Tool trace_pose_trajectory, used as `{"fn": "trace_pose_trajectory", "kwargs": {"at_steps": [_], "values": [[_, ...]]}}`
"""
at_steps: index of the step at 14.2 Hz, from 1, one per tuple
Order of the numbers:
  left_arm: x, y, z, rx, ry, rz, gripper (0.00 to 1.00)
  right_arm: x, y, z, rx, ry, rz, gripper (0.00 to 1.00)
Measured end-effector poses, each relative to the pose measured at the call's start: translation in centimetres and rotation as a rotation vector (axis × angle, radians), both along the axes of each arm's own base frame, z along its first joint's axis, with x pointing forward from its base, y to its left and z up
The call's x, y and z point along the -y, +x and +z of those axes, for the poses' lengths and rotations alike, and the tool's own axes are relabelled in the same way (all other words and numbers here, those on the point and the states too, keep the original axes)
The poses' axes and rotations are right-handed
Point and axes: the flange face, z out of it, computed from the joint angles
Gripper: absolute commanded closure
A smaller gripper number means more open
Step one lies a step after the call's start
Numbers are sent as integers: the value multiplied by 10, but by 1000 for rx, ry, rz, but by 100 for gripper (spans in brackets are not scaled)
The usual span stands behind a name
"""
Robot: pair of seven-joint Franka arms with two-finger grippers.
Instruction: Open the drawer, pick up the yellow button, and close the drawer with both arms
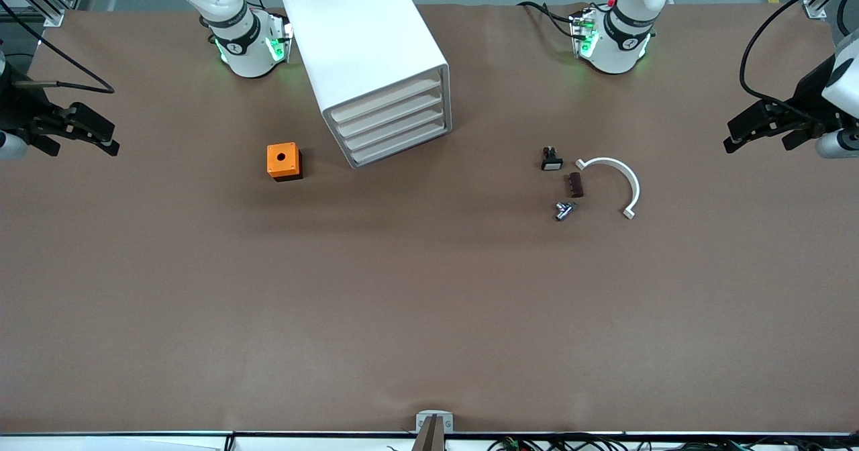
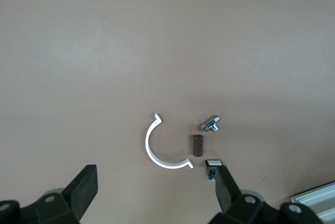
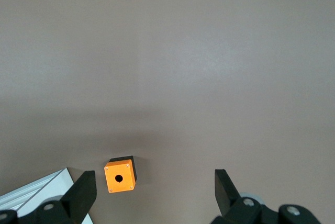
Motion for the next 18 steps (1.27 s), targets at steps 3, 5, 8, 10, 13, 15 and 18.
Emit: {"fn": "trace_pose_trajectory", "kwargs": {"at_steps": [3, 5, 8, 10, 13, 15, 18], "values": [[0, 0, 0, 0, 0, -1, 1, 0, 0, 0, -1, 2, 0, 0], [0, 0, 0, 0, 0, -2, 1, -2, -1, 0, -7, 21, 0, 0], [-1, 0, 0, 0, 0, 0, 1, -3, -1, -1, -10, 30, -1, 0], [-2, 1, -2, -3, 0, 2, 1, -3, -1, -1, -9, 30, -1, 0], [-6, 8, -15, -27, 1, 9, 1, -2, 1, -7, -23, 30, -3, 0], [-5, 17, -34, -61, 3, 7, 1, -2, 16, -41, -83, 30, -3, 0], [5, 36, -81, -143, 7, -8, 1, 2, 47, -95, -144, -20, 1, 0]]}}
